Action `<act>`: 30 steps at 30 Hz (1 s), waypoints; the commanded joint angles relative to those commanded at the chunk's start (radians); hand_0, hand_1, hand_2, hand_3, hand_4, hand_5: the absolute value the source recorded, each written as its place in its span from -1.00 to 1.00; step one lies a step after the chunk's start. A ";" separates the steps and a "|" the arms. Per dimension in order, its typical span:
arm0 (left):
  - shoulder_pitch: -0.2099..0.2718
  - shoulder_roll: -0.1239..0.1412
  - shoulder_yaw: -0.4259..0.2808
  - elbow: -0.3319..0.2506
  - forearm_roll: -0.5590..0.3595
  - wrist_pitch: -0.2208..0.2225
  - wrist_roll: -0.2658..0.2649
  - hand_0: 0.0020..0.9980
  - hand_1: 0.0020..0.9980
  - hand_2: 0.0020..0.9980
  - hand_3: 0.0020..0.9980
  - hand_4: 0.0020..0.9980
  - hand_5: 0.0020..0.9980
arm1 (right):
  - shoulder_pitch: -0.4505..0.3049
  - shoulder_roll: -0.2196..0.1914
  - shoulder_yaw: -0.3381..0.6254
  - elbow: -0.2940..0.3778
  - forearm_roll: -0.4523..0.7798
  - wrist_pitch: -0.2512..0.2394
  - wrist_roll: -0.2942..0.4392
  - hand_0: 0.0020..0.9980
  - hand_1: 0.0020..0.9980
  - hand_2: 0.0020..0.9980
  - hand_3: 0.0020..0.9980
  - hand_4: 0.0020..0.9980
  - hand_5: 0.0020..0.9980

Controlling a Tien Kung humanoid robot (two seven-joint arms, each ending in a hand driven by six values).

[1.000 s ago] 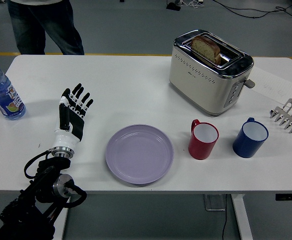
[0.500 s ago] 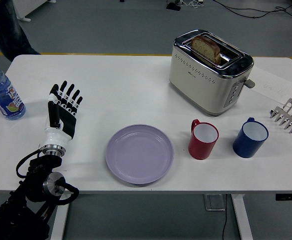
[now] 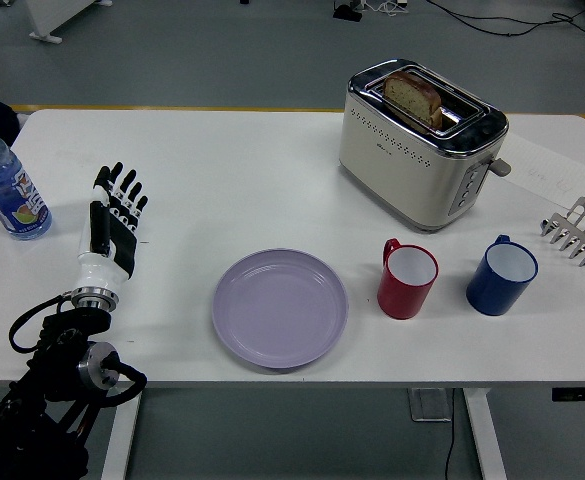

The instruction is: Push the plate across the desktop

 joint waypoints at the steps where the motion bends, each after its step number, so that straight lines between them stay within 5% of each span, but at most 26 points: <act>1: 0.000 0.000 0.000 0.000 -0.001 -0.001 -0.002 1.00 1.00 1.00 0.92 0.41 1.00 | 0.000 0.000 0.000 0.000 0.000 0.000 0.000 0.27 0.19 0.36 0.21 -0.27 -0.26; 16: 0.002 0.000 -0.012 0.005 0.055 0.080 -0.030 1.00 1.00 1.00 1.00 0.39 1.00 | 0.001 0.000 0.004 -0.001 -0.006 0.001 -0.001 0.27 0.19 0.36 0.21 -0.27 -0.25; 25: 0.015 0.000 -0.025 0.010 0.043 0.029 -0.054 0.97 0.97 1.00 1.00 0.38 1.00 | -0.002 0.000 0.005 0.000 -0.008 0.000 -0.002 0.26 0.18 0.36 0.21 -0.27 -0.25; 30: 0.036 0.000 -0.057 -0.009 0.082 -0.047 -0.005 0.87 0.89 0.96 0.89 0.38 1.00 | -0.006 0.000 0.004 0.000 -0.005 -0.001 -0.001 0.26 0.18 0.36 0.22 -0.27 -0.25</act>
